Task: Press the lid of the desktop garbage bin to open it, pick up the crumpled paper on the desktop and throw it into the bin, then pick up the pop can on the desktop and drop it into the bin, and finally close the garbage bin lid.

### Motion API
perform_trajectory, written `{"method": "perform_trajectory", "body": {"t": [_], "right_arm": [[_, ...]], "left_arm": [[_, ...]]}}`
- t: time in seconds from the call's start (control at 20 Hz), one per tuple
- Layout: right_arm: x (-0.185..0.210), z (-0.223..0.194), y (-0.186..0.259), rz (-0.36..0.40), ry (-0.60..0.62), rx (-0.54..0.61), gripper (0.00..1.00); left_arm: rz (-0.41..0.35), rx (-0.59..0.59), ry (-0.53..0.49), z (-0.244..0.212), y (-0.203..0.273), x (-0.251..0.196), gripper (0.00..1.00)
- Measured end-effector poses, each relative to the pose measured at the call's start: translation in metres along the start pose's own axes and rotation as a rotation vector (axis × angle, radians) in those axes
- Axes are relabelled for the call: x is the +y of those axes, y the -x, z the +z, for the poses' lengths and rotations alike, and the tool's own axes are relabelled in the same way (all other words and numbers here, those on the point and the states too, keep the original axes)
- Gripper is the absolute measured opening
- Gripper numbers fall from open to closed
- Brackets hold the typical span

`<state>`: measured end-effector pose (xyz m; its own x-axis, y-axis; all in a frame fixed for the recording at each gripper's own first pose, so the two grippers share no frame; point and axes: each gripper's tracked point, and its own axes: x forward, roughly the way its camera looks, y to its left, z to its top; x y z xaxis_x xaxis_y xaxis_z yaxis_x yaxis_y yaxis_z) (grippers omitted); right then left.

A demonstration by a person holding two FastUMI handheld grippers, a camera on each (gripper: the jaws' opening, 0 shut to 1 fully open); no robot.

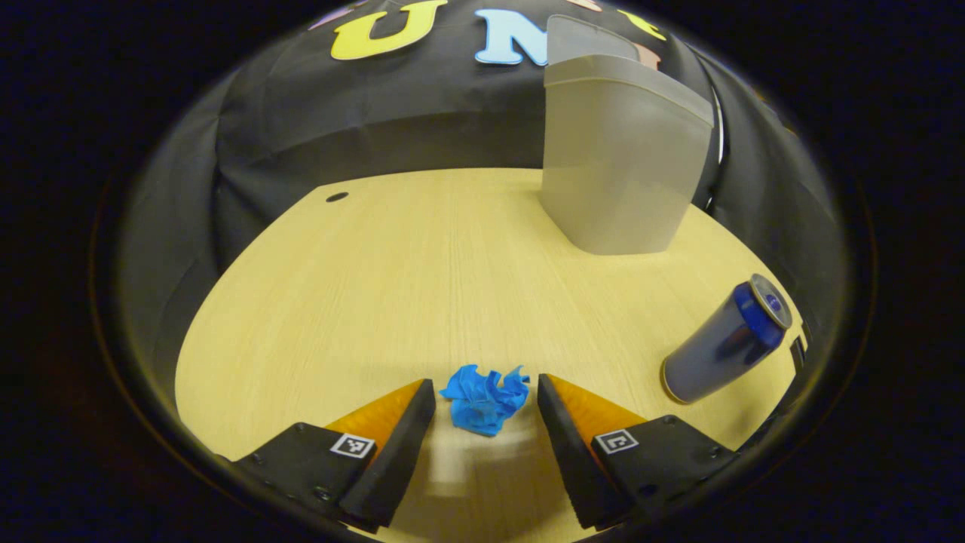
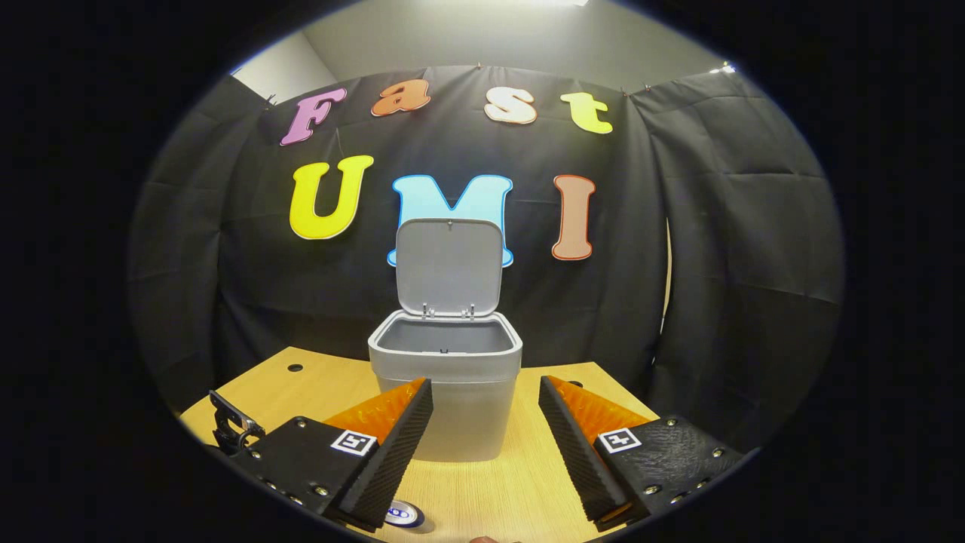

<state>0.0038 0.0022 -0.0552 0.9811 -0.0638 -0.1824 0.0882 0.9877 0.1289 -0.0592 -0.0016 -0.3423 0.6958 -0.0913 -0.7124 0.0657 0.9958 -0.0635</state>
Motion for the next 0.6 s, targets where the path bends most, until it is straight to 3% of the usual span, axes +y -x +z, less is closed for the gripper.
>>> {"method": "perform_trajectory", "body": {"t": [0.35, 0.4, 0.6], "right_arm": [[0.002, -0.005, -0.001, 0.004, -0.002, 0.012, 0.92], [0.003, -0.008, 0.0, 0.008, -0.004, 0.015, 0.92], [0.005, -0.013, -0.001, 0.021, -0.002, 0.032, 0.92]], "left_arm": [[0.05, 0.019, -0.027, -0.004, -0.005, 0.008, 0.61], [0.049, 0.006, -0.031, -0.004, -0.003, 0.007, 0.47], [0.055, -0.001, -0.023, -0.003, -0.002, 0.01, 0.48]]}}
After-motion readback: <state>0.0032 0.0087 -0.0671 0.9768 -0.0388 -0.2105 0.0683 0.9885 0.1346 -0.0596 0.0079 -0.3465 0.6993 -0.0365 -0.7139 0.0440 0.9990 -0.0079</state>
